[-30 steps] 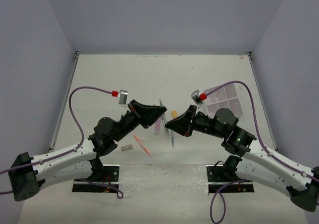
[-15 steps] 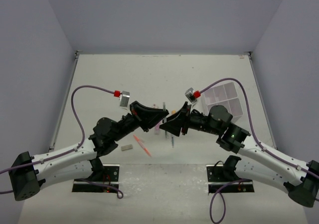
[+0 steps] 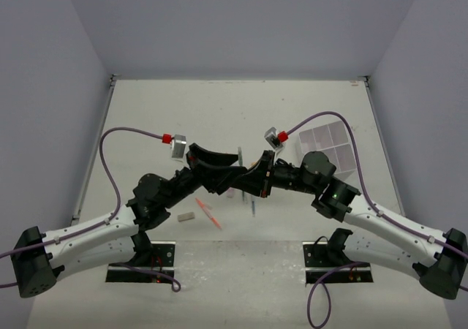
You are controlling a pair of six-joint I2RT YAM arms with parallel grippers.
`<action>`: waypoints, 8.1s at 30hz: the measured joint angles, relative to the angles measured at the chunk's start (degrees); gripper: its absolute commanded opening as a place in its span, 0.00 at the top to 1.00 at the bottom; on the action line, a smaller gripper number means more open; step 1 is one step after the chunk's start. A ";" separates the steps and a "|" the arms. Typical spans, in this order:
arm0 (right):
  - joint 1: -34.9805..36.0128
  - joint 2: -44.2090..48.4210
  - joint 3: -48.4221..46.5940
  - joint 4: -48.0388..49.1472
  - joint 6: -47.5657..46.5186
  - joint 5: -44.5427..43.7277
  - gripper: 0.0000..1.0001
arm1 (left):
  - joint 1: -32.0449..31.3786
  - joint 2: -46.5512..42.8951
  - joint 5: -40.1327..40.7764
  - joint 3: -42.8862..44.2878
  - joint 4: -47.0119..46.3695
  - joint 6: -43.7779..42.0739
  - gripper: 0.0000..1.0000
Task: Sort the stationery into containers
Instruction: Close the pen cap on the pen, then place the pen in the storage box, then pick up the pen from the center of the board.
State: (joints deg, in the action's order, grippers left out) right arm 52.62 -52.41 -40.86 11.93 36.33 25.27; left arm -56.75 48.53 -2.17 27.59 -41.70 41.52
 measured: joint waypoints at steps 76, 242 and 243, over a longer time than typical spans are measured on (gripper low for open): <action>-7.30 -5.12 -23.18 -35.57 -11.63 4.52 1.00 | -0.07 12.95 2.95 12.77 -0.85 5.27 1.00; 20.53 -54.06 -37.05 -41.19 -0.94 -34.92 0.61 | 6.12 -25.71 55.64 23.63 93.95 4.04 0.00; 20.70 -54.53 -37.11 -41.54 -0.92 -34.96 0.61 | 6.12 -26.81 55.78 23.63 93.84 4.02 0.00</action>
State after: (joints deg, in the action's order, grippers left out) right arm 73.32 -106.94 -77.97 -29.62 35.41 -9.69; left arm -50.63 21.71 53.60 51.22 52.14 45.55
